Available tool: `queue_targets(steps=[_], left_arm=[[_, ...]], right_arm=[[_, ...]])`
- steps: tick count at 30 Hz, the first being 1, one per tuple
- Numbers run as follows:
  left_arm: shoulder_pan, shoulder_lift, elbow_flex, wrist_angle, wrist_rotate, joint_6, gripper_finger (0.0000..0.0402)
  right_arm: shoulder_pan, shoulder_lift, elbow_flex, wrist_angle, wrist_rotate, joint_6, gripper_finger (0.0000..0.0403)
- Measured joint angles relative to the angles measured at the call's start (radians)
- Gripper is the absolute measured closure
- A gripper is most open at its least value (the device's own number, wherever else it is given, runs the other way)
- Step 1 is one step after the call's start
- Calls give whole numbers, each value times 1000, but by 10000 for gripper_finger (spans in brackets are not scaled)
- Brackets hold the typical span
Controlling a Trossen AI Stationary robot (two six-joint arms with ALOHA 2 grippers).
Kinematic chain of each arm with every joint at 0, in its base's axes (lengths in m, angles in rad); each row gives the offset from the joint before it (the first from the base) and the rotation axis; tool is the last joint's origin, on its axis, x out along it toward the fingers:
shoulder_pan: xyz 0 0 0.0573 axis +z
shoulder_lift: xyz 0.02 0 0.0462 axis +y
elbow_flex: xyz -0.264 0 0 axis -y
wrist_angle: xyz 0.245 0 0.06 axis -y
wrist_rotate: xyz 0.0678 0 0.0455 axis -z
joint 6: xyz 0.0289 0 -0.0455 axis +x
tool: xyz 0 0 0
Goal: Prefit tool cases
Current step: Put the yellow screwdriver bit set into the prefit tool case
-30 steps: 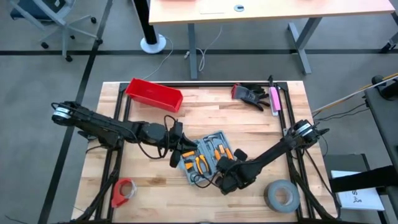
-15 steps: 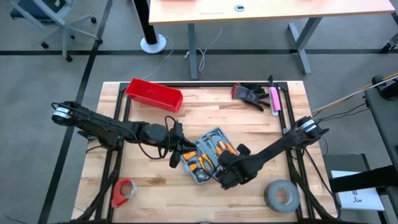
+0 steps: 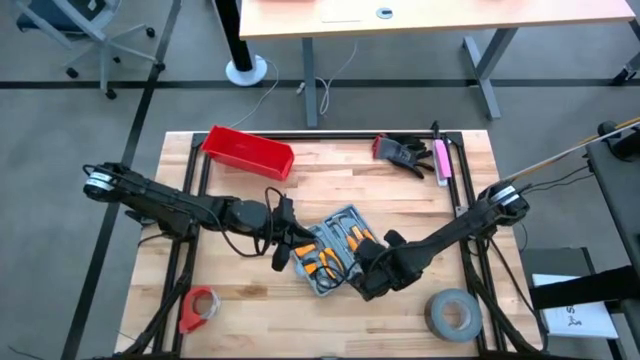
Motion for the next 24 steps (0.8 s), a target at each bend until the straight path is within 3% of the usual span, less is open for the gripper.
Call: queue_targets(steps=[8, 17, 19, 24], left_arm=[[0, 0, 0, 5, 0, 0, 335], [-1, 0, 0, 5, 0, 0, 335], [-2, 0, 0, 6, 0, 12, 335], [-4, 0, 0, 9, 20, 51, 335]], right_arm=[[-57, 1, -31, 2, -64, 96, 247], [-95, 1, -30, 14, -88, 192, 228], [-101, 1, -30, 14, -91, 107, 232], [-104, 1, -32, -6, -91, -323, 243]])
